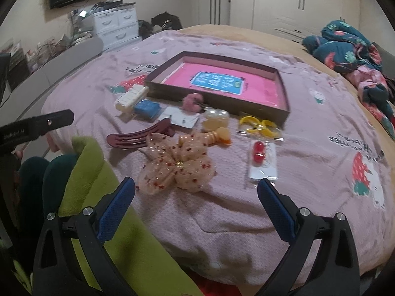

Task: Organize jewelry
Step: 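Grasp the sheer dotted bow with the right tool while the left tool grasps the white comb clip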

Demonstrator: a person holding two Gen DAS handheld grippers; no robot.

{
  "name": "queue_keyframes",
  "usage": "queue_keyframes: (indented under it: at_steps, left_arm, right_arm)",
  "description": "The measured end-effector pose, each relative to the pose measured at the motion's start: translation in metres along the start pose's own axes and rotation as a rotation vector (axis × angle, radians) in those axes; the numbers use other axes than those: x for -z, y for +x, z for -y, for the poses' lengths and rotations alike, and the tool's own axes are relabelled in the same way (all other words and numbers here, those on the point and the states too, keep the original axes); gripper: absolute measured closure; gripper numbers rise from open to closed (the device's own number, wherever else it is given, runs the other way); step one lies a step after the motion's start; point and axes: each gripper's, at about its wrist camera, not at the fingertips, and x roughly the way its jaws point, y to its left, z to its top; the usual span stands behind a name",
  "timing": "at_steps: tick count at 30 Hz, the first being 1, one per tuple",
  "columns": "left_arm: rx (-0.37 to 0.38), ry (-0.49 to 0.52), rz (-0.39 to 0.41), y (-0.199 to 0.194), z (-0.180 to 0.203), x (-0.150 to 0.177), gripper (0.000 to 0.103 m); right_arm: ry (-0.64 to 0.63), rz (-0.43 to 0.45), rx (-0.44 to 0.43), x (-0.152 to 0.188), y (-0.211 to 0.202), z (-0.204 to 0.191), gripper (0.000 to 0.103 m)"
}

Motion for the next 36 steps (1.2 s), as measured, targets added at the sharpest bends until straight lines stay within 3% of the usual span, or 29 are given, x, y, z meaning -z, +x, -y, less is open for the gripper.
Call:
queue_keyframes:
  at_steps: [13,26,30,36]
  left_arm:
    - [-0.004,-0.025,-0.040,0.036,-0.013,-0.026,0.008]
    - [0.081,0.000,-0.114,0.085,0.002,-0.051,0.010]
    - [0.080,0.015,-0.148,0.102,0.006,-0.055,0.025]
    - [0.100,0.007,-0.177,0.119,0.010,-0.060,0.028]
  right_arm:
    - [-0.013,-0.011,-0.040,-0.023,0.046,-0.001,0.004]
    - [-0.030,-0.072,-0.054,-0.022,0.079,-0.002,0.005]
    - [-0.032,-0.077,-0.053,-0.021,0.084,0.000,0.005]
    - [-0.037,-0.105,-0.054,-0.017,0.093,0.002,0.030]
